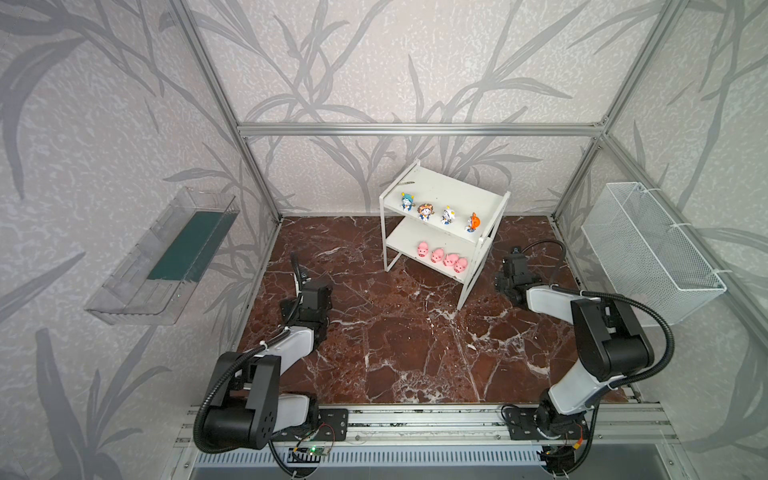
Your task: Place and organize the plastic toys onto the shelf
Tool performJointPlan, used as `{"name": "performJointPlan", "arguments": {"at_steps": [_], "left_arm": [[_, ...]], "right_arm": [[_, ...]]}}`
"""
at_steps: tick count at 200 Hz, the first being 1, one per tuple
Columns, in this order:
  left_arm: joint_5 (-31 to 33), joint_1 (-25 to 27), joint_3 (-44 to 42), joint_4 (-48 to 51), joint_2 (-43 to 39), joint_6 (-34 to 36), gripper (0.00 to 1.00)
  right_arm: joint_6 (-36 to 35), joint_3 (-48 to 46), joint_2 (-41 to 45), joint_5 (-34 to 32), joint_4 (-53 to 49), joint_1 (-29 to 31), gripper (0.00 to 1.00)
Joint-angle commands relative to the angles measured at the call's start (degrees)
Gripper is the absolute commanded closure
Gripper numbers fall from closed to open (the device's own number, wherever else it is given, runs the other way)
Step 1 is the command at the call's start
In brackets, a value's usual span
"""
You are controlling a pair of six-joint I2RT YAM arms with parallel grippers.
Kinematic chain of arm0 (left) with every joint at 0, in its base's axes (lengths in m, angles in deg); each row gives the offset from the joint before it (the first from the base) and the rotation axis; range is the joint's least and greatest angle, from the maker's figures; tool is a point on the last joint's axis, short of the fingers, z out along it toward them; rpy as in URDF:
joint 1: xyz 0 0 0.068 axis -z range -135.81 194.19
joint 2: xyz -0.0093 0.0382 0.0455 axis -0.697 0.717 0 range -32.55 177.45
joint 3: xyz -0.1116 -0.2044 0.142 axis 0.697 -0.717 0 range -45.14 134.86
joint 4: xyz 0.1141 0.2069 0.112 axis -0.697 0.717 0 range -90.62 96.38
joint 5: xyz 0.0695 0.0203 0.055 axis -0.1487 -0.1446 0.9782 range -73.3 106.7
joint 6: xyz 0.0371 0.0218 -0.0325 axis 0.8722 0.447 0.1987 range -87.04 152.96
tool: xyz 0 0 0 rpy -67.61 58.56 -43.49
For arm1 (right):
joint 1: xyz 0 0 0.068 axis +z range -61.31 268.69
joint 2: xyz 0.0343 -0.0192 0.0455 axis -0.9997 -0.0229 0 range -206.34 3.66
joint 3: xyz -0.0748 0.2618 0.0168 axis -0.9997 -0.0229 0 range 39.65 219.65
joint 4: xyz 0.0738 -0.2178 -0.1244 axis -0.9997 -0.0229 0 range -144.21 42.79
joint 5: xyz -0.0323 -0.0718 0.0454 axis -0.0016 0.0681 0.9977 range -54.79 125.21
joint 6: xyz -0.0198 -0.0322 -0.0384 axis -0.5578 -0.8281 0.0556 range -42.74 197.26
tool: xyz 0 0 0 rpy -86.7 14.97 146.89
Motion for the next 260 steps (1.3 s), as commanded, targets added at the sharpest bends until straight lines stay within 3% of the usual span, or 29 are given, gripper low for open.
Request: {"name": "performJointPlan", "arguments": {"at_steps": [1, 32, 87, 106, 118, 130, 139, 156, 174, 200, 260], "left_arm": [[-1.84, -1.11, -1.18, -11.37, 0.40, 3.44, 0.01], [-7.53, -4.19, 2.20, -13.79, 5.70, 3.00, 0.01], [-13.40, -6.21, 2.03, -15.67, 7.13, 0.73, 0.01], [-18.18, -6.39, -7.20, -38.25, 12.17, 2.04, 0.01], [-18.21, -6.38, -9.47, -51.25, 17.66, 3.56, 0.01], [-17.72, -6.47, -6.44, -37.63, 12.66, 2.05, 0.01], [-17.38, -6.43, -3.19, -28.97, 11.56, 1.54, 0.01], [-18.19, -6.34, -4.21, -38.07, 15.59, 4.26, 0.01], [-17.51, -6.39, -3.17, -32.53, 13.75, 3.07, 0.01], [-17.77, -6.21, -4.12, -36.01, 14.49, 3.86, 0.01], [-26.53, -5.86, -2.56, -33.25, 14.88, 7.64, 0.01]], "right_arm": [[-1.90, -3.87, 3.59, 0.83, 9.27, -0.26, 0.01], [-1.97, -14.38, 9.03, 1.08, 23.84, -0.29, 0.01], [-7.60, -27.12, 10.40, 14.28, 45.75, -0.47, 0.01], [-10.94, -27.24, 2.37, 18.43, 57.41, -0.21, 0.00], [-8.92, -25.67, 5.61, 14.55, 49.01, 0.23, 0.00], [-6.99, -23.30, 8.12, 14.52, 40.36, -0.83, 0.01], [-6.47, -22.20, 6.35, 13.42, 41.18, -1.12, 0.01], [-6.58, -22.43, 5.08, 13.07, 43.74, -1.13, 0.01], [-6.57, -22.21, 5.54, 13.14, 42.68, -1.17, 0.01], [-6.41, -21.26, 6.70, 13.32, 38.90, -1.17, 0.01], [-6.45, -21.32, 6.54, 13.32, 39.21, -1.16, 0.01]]}}
